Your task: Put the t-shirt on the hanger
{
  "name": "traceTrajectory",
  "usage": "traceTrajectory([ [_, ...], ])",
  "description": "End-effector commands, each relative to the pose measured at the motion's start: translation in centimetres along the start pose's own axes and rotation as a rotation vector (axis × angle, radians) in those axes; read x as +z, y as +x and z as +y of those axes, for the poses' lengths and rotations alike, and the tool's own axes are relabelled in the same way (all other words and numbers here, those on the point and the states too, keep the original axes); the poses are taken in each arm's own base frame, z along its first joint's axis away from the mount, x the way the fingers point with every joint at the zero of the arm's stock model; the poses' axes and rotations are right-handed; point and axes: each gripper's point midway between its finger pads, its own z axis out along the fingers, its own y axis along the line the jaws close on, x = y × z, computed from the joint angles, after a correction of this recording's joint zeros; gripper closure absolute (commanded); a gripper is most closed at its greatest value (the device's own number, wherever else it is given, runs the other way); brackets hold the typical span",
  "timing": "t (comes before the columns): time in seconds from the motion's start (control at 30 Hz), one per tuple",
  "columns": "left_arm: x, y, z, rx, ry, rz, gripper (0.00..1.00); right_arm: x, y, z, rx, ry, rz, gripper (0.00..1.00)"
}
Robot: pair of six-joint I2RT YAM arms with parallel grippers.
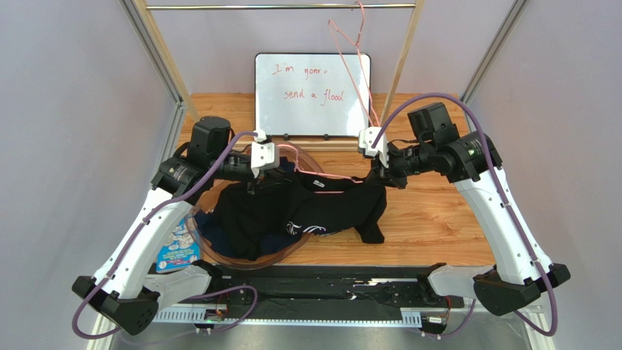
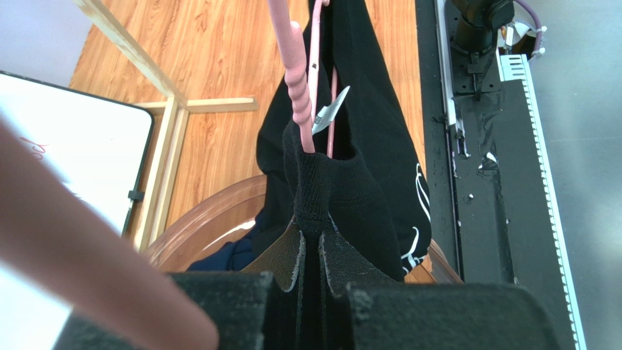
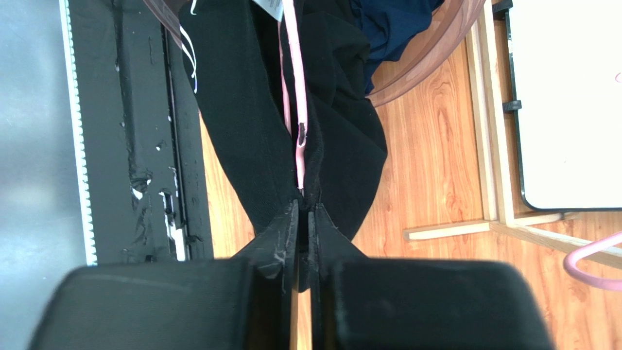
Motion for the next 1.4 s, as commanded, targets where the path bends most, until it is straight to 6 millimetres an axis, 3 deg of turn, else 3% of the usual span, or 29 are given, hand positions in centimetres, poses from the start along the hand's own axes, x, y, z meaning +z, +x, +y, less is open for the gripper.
traceTrajectory([
  [0.0, -0.4, -1.8, -0.1, 0.069, 0.006, -0.049, 1.00, -0.8, 0.3, 2.5, 0.058, -0.084, 0.031, 1.00],
  [0.2, -0.2, -1.7, -0.1, 0.073, 0.011, -0.048, 1.00, -0.5, -1.2, 2.5, 0.013, -0.085, 0.002, 1.00],
  [0.43, 0.1, -1.6, 0.2, 0.071, 0.016, -0.043, 1.00, 0.5, -4.7, 2.3, -0.058, -0.107, -0.054, 1.00],
  [0.8, 0.2, -3.7, 0.1, 0.031, 0.030, -0.116, 1.00, 3.3, -11.1, 1.1, -0.155, -0.117, -0.169, 1.00],
  [0.87, 0.2, -3.7, -0.2, 0.019, 0.035, -0.124, 1.00, 3.7, -11.1, 1.2, -0.155, -0.125, -0.168, 1.00],
  [1.0, 0.0, -3.6, -0.5, 0.020, 0.026, -0.131, 1.00, 4.5, -9.3, 1.2, -0.162, -0.114, -0.129, 1.00],
  [1.13, -0.2, -3.8, -0.9, 0.015, 0.028, -0.141, 1.00, 5.3, -8.0, 1.1, -0.158, -0.106, -0.100, 0.94],
  [1.27, -0.3, -3.8, -0.9, 0.020, 0.025, -0.136, 1.00, 5.7, -7.8, 0.3, -0.160, -0.077, -0.090, 0.95],
  [1.37, -0.4, -3.5, -1.1, 0.016, 0.022, -0.122, 1.00, 4.9, -8.5, 0.0, -0.175, -0.048, -0.106, 1.00],
])
